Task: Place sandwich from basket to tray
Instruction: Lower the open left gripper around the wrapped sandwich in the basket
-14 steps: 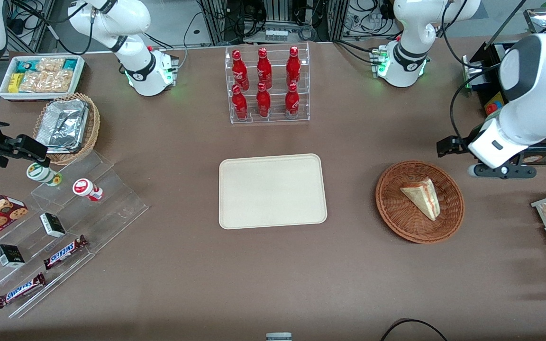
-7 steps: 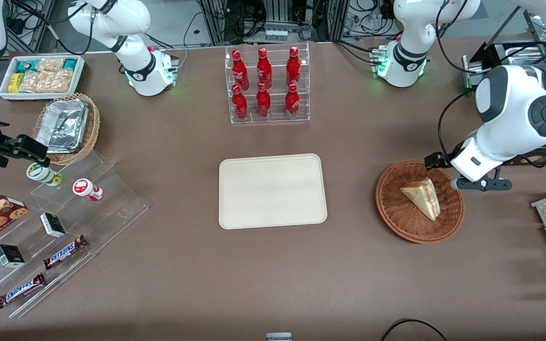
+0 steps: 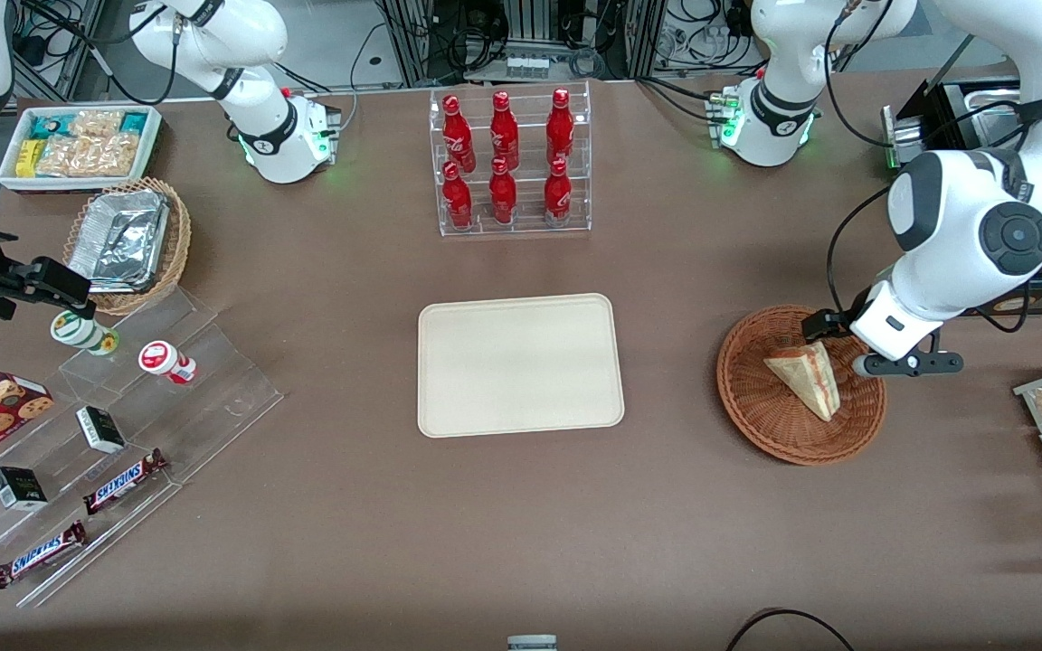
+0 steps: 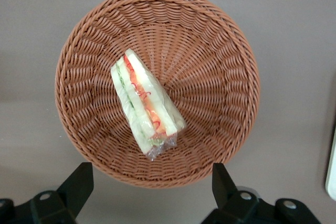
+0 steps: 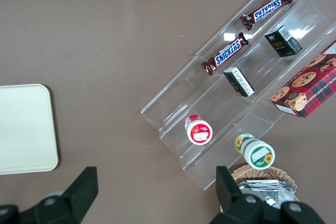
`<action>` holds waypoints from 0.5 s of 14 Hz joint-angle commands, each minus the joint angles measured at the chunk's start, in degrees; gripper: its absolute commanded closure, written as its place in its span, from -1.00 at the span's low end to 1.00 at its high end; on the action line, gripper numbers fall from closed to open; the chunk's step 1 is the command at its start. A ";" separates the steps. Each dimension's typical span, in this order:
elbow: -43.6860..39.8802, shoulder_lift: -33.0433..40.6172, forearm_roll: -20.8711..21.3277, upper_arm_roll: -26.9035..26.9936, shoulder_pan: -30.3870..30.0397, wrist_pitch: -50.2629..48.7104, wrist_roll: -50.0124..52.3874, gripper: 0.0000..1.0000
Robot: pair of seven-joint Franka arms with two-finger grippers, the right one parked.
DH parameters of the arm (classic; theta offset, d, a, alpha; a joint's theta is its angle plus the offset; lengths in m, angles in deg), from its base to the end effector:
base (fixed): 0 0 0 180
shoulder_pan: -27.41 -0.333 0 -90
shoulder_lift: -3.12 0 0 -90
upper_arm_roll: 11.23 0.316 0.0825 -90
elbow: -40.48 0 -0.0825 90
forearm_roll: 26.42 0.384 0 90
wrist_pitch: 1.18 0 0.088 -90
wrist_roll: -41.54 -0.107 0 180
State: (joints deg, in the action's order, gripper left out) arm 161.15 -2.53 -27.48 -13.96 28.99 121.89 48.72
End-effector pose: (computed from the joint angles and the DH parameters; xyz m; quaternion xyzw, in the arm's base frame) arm 0.5517 -0.0421 0.3666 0.9991 0.0303 -0.0292 0.0071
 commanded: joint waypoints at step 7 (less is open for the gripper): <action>4.39 -1.20 0.00 0.01 -0.09 7.44 20.13 -1.00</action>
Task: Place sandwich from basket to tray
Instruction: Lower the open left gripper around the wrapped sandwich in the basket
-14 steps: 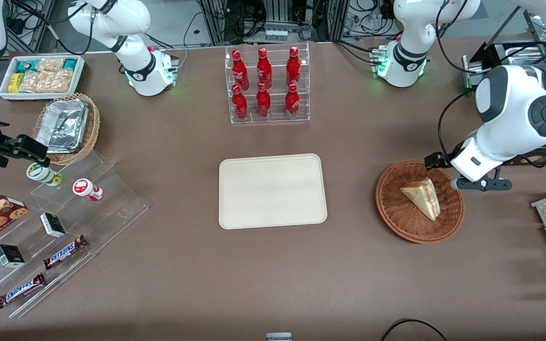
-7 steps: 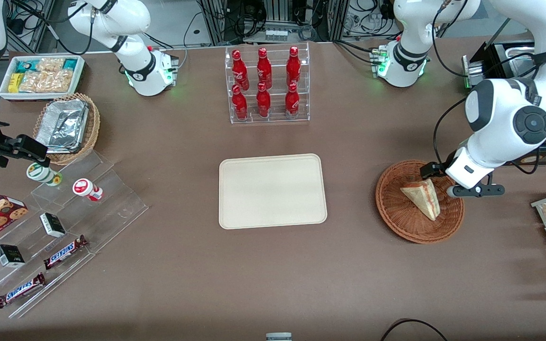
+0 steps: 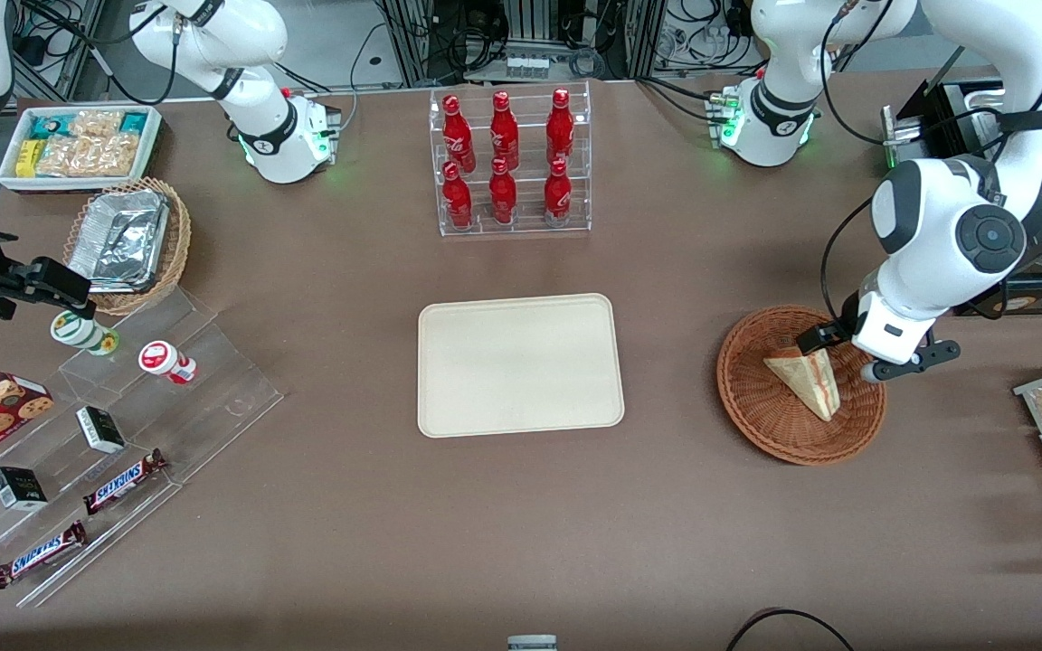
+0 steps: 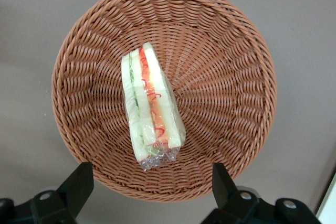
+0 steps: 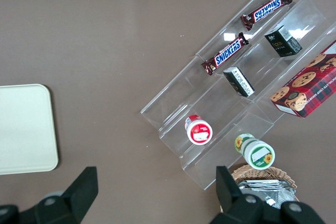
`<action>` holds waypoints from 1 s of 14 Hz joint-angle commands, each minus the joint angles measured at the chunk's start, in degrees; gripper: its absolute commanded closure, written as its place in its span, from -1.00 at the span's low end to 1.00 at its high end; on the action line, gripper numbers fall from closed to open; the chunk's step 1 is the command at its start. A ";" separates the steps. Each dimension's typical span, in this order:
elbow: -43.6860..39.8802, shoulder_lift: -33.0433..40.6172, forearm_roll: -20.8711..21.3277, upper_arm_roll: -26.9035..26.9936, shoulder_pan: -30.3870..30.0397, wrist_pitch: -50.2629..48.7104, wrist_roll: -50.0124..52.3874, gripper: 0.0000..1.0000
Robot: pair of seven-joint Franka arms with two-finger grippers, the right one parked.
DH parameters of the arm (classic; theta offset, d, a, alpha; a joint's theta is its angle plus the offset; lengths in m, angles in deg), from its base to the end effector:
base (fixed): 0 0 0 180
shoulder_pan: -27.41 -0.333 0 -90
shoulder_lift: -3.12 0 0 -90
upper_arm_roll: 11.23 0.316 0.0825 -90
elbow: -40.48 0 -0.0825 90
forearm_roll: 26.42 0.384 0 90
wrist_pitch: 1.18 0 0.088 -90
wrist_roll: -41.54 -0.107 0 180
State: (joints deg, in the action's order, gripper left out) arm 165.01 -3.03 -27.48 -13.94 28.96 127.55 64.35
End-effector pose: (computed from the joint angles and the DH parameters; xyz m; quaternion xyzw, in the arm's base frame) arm 0.5436 -0.0408 0.3407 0.9858 0.1671 -0.0188 0.0054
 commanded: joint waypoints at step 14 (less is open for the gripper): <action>0.44 -6.86 -0.52 -0.18 -0.76 8.03 25.00 -1.00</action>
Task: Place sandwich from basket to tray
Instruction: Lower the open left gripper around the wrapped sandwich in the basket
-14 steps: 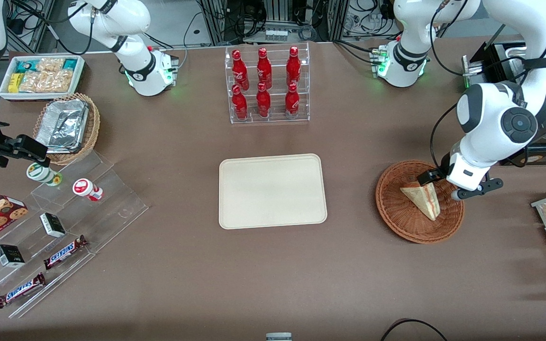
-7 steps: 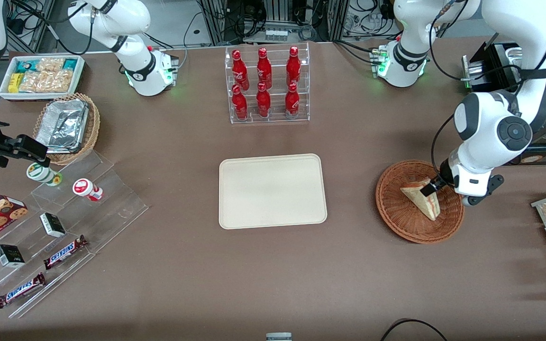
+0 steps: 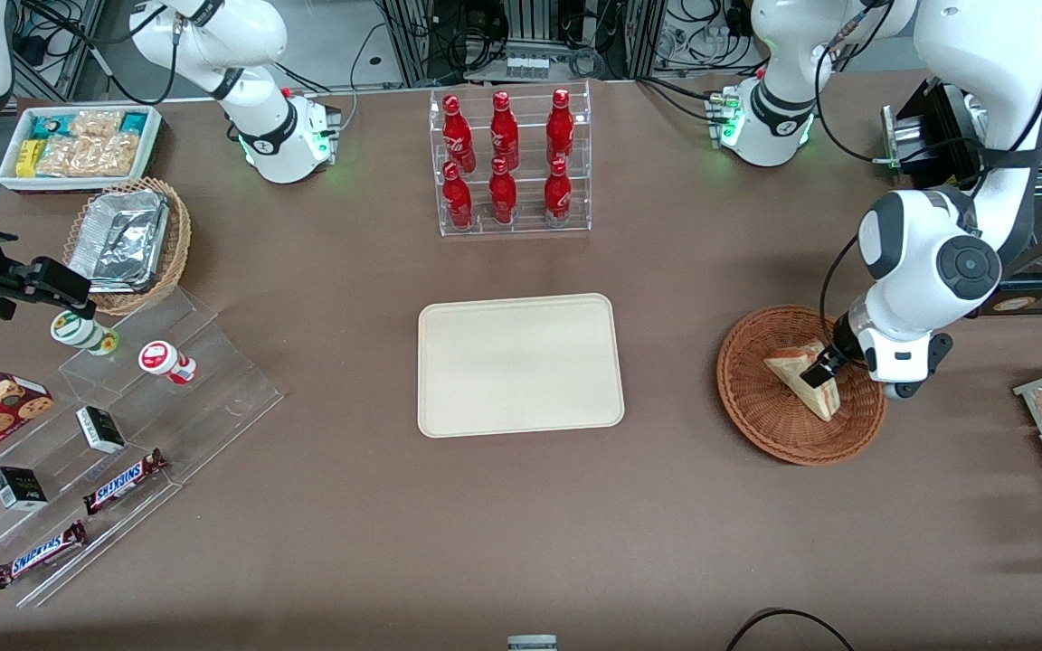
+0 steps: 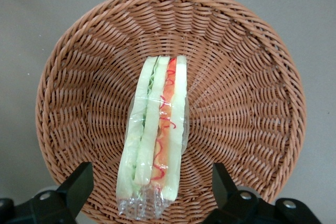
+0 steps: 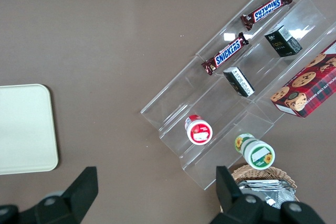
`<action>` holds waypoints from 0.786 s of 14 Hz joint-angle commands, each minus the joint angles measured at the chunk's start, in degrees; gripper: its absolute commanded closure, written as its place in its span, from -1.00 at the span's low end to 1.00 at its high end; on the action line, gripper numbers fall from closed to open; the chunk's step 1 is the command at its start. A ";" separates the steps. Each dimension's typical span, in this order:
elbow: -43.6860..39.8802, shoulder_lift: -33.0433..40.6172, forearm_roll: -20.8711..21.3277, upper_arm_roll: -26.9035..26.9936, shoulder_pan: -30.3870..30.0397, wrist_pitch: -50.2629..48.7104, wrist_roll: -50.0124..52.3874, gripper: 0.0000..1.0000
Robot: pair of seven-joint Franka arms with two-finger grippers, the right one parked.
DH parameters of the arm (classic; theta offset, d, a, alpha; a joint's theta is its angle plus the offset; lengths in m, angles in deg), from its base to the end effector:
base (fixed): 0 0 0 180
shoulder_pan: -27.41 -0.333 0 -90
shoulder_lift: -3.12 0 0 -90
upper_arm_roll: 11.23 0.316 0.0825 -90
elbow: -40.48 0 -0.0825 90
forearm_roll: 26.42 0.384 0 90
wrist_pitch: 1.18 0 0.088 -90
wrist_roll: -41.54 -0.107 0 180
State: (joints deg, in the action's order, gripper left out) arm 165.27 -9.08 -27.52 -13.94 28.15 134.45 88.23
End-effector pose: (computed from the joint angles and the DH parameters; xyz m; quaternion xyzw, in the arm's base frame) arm 0.5541 -0.0335 0.2910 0.9268 0.3753 -0.0156 0.0055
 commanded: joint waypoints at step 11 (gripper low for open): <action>0.45 -3.53 -0.58 -0.19 0.31 0.42 5.25 0.65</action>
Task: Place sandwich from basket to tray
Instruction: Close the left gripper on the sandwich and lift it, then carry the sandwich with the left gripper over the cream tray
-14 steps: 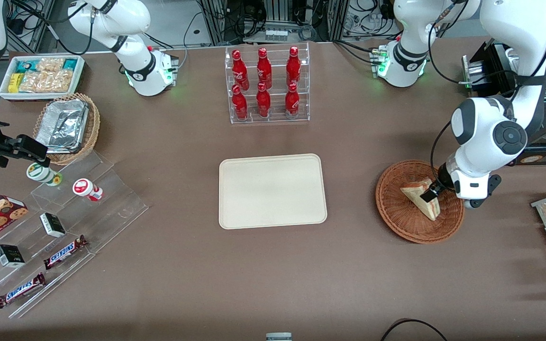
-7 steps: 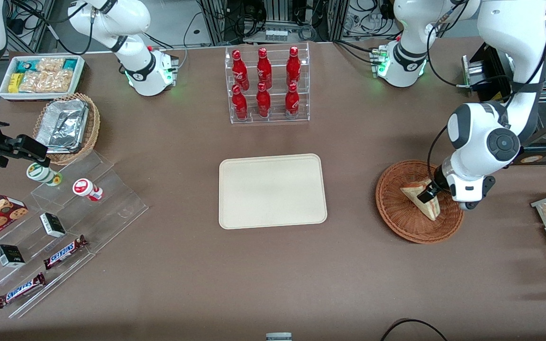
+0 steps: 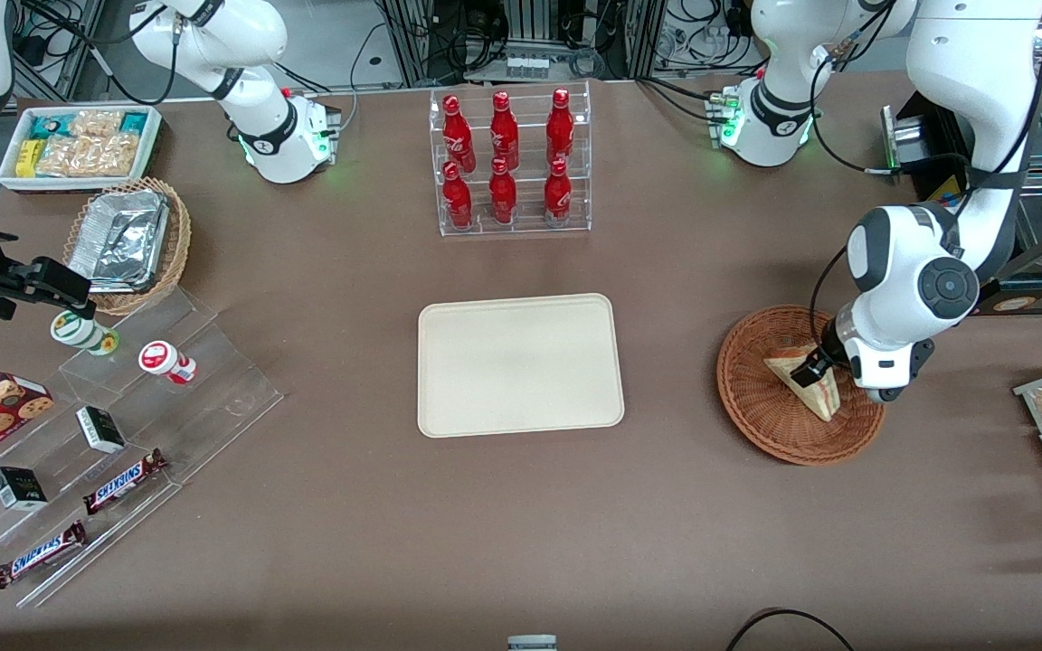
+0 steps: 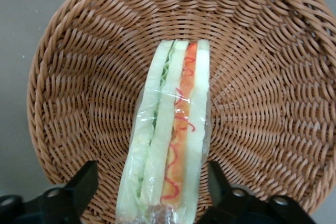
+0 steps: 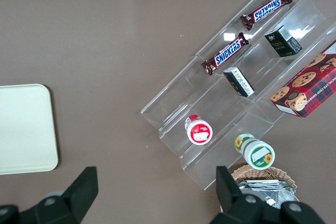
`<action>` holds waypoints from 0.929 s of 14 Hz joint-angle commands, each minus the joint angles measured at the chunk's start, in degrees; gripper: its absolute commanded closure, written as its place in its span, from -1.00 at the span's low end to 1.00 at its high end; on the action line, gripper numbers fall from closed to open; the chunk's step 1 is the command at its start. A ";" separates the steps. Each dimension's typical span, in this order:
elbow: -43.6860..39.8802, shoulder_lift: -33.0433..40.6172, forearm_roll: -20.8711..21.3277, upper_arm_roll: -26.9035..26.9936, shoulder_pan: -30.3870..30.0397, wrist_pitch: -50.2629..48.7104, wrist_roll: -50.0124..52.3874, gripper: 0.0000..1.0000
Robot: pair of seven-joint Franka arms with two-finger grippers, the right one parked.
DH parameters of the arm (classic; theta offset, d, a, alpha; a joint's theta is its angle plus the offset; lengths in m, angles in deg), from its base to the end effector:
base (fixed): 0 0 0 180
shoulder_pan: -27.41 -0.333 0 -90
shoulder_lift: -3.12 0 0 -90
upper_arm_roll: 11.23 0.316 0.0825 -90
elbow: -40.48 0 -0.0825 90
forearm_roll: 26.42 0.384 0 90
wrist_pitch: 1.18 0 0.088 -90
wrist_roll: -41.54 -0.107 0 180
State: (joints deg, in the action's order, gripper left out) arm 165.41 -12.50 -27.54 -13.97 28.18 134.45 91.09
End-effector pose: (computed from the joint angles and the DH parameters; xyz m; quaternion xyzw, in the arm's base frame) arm 0.5497 -0.0340 0.2570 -0.9163 -0.3979 0.0441 0.0075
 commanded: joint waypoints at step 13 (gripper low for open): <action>-15.06 1.73 -0.21 -4.01 2.04 -22.86 -8.94 1.00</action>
State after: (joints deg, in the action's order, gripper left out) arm 152.31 -10.57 -27.53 -16.23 29.05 113.92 83.61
